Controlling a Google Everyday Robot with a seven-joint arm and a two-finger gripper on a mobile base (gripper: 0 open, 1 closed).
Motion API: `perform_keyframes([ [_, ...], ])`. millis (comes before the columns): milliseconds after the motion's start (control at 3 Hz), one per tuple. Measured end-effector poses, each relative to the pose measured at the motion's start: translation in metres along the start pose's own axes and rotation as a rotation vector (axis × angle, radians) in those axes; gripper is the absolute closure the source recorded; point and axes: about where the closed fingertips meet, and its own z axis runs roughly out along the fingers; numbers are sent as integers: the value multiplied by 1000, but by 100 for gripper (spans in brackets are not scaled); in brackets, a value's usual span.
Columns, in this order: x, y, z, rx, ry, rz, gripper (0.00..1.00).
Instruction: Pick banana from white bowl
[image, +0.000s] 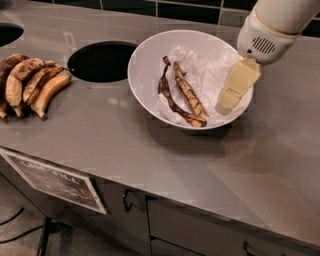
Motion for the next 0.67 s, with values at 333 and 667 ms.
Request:
perform_keyframes([
  [333, -9, -1, -1, 13, -7, -7, 0],
  [667, -25, -5, -5, 36, -25, 5, 0],
])
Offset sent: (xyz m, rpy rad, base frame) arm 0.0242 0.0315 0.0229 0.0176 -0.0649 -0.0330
